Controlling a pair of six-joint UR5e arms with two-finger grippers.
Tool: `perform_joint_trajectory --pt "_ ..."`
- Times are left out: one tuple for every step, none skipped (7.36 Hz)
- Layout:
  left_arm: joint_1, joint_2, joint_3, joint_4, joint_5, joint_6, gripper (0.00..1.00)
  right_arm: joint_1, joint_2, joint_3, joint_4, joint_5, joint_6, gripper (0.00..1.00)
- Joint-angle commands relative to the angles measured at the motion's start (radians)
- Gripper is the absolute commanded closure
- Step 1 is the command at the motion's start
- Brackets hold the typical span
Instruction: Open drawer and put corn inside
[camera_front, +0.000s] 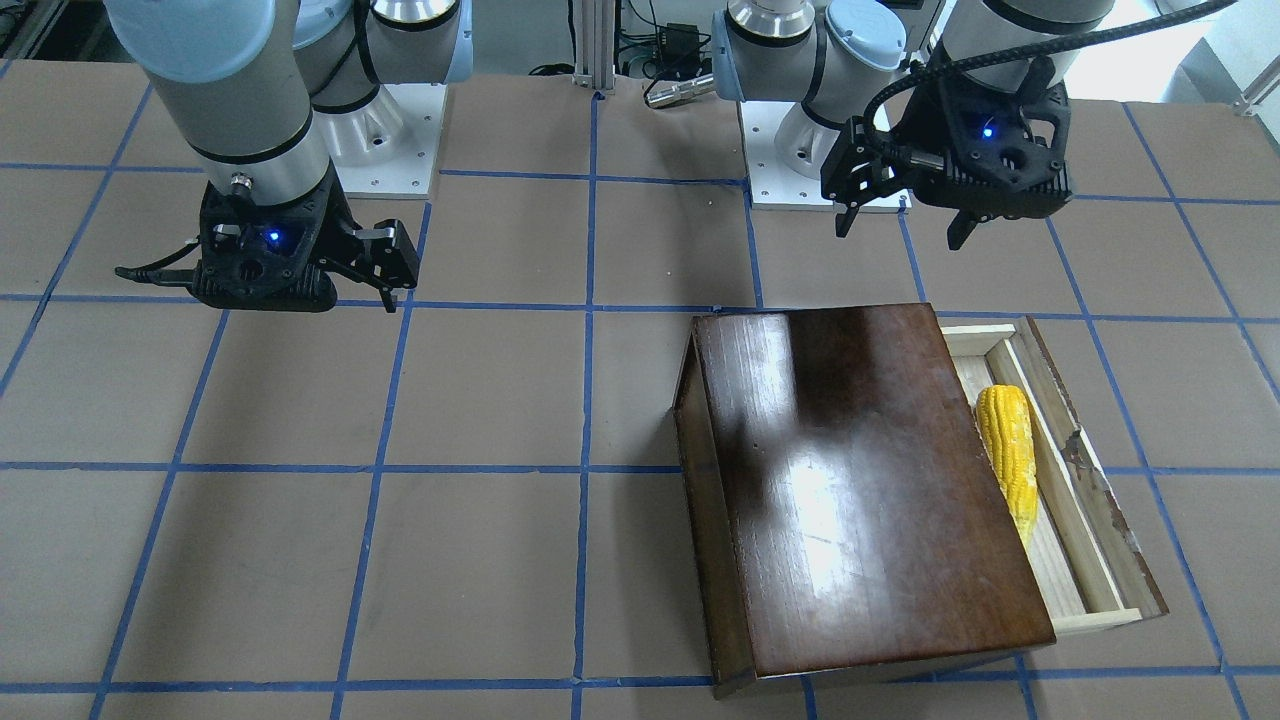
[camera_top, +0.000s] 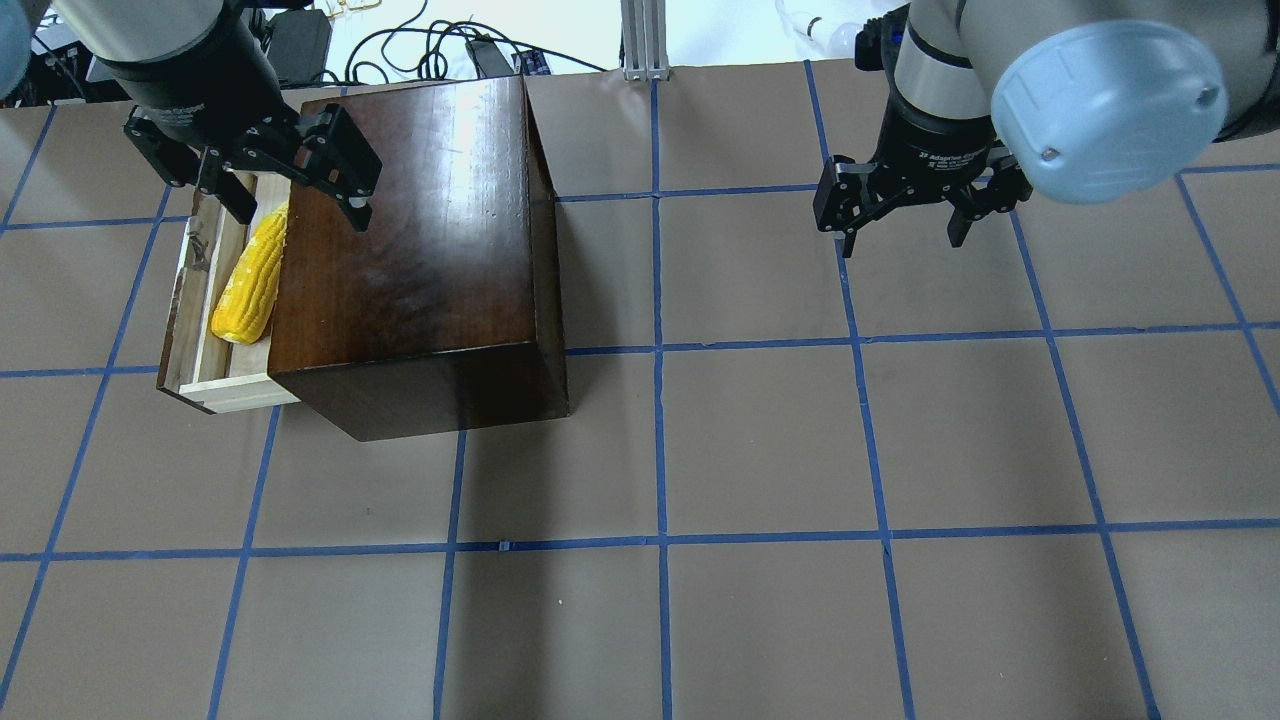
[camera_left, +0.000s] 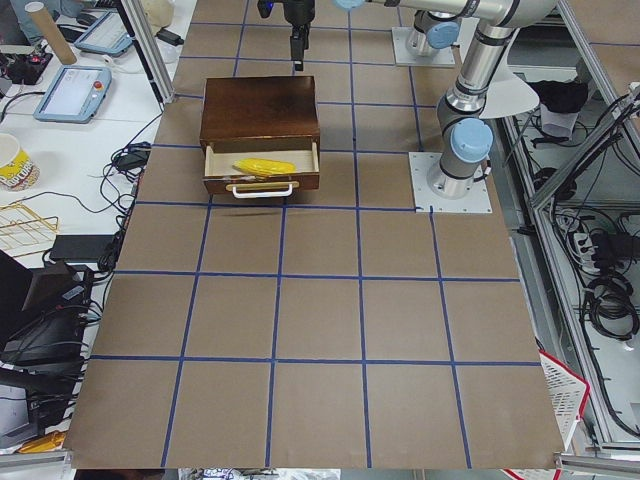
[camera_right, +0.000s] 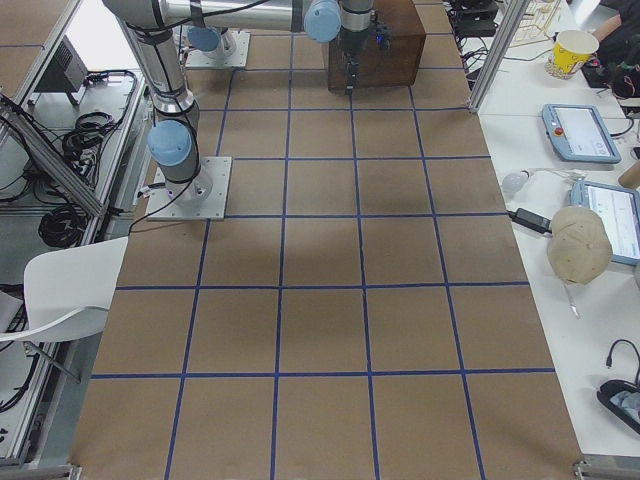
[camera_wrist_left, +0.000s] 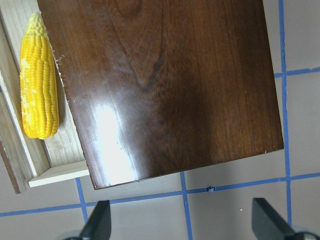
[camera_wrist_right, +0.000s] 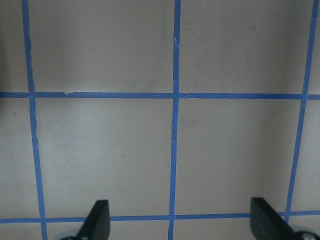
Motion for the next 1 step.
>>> perform_joint_trajectory --pt "-0.002 0.013 -0.008 -0.002 0.003 -0.001 0.0 0.0 0.0 0.0 0.001 0.0 0.0 0.0"
